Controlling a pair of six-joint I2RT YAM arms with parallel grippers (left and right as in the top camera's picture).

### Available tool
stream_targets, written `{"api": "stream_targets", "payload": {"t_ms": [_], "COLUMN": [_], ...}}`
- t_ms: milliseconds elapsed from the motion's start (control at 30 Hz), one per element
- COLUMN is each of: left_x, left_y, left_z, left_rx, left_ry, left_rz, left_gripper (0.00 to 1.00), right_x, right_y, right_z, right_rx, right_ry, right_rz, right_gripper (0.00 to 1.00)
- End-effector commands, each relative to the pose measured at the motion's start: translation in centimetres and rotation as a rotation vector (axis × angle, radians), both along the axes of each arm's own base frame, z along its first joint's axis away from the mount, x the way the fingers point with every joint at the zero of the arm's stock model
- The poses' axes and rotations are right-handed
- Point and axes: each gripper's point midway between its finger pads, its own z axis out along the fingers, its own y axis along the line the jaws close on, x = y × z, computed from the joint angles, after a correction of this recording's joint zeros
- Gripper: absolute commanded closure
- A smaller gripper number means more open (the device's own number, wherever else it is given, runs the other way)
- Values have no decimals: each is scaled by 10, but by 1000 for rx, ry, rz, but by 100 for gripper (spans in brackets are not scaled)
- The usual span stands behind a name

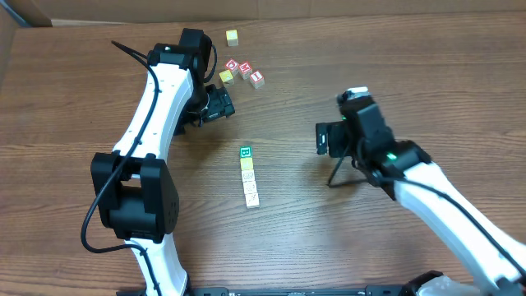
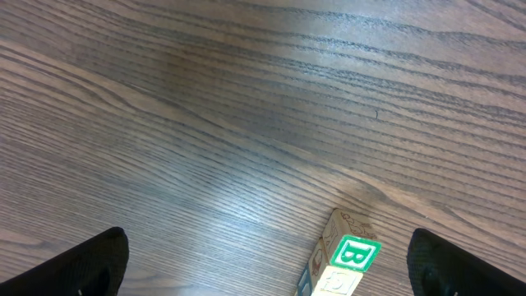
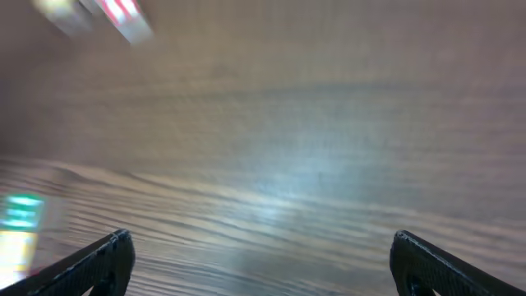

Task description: Flip 5 blocks

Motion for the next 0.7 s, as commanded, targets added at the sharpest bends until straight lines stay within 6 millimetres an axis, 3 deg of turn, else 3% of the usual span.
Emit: {"api": "stream_targets", "payload": {"t_ms": [0, 333, 467, 667], "left_x": [4, 4, 4, 4], "left_y": [1, 1, 1, 1], "left_z": [4, 4, 4, 4], "left_rx": [1, 1, 1, 1], "left_ry": [-14, -14, -14, -14], "left_rz": [4, 4, 4, 4], "left_gripper": [0, 0, 0, 0], "right_x": [-4, -35, -59, -92], "right_y": [-3, -24, -43, -70], "right_z": [49, 146, 189, 232], "right_rx": [52, 174, 231, 284], "right_ry": [-128, -382, -511, -659], "right_rz": [0, -16, -37, -76], "right_gripper": [0, 0, 0, 0]}}
